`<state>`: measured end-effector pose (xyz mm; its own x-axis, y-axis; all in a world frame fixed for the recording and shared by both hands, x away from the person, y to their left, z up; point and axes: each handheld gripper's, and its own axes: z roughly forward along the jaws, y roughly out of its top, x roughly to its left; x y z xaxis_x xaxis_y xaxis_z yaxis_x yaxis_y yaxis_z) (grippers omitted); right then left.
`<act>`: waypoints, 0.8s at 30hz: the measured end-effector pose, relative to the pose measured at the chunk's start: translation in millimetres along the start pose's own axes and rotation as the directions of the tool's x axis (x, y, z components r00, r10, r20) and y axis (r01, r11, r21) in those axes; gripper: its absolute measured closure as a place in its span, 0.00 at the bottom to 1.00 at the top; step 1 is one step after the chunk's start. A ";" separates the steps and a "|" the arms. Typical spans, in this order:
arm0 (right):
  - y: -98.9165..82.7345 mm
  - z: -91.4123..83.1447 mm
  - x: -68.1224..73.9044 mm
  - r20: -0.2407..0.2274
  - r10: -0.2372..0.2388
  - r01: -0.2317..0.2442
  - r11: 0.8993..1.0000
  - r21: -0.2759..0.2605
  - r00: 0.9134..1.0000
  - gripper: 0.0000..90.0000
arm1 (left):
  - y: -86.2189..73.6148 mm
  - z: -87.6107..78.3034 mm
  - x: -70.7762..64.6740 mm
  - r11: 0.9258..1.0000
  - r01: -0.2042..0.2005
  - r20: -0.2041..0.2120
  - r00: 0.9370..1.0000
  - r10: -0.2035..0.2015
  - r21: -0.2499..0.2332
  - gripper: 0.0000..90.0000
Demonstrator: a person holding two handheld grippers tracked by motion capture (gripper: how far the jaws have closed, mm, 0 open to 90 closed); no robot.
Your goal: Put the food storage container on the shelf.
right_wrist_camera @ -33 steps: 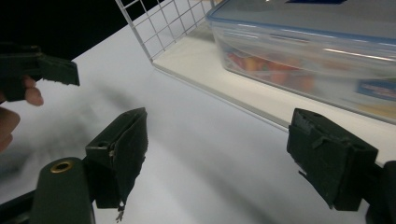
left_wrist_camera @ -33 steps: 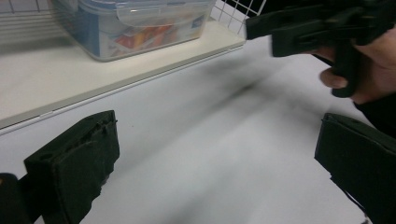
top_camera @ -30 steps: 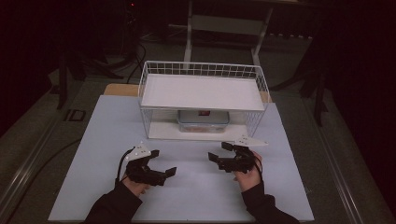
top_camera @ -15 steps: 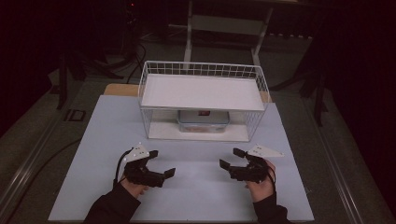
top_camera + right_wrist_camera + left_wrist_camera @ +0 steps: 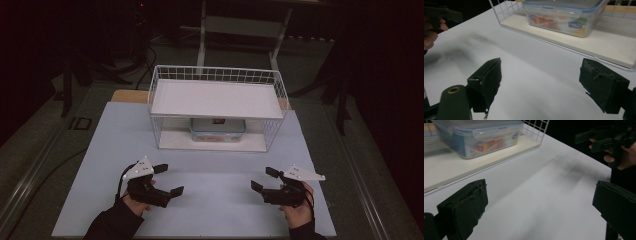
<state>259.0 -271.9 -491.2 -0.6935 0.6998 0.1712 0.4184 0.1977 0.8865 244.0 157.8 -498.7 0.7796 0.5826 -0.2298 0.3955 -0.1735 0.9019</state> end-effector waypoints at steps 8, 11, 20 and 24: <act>-11.6 -8.5 -2.9 0.012 -0.027 0.026 0.999 0.035 1.000 0.21 | -6.0 -6.2 -3.6 1.000 -0.027 0.021 0.999 0.027 0.014 0.00; -13.9 -9.2 -3.2 0.003 -0.037 0.037 0.998 0.050 0.999 0.21 | -9.0 -7.3 -4.7 0.999 -0.029 0.030 0.999 0.028 0.022 0.00; -16.1 -7.5 -6.7 -0.006 -0.045 0.046 0.997 0.064 0.999 0.21 | -14.9 -4.8 -8.8 0.997 -0.068 0.046 0.997 0.066 0.038 0.00; -16.4 -6.5 -8.1 -0.013 -0.037 0.038 0.997 0.067 0.999 0.21 | -17.0 -1.6 -8.5 0.996 -0.072 0.052 0.996 0.069 0.050 0.00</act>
<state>254.0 -285.3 -504.4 -0.7163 0.6829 0.1435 0.4299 0.2699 0.8616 229.8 157.1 -511.4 0.8292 0.5272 -0.1857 0.3624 -0.2541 0.8967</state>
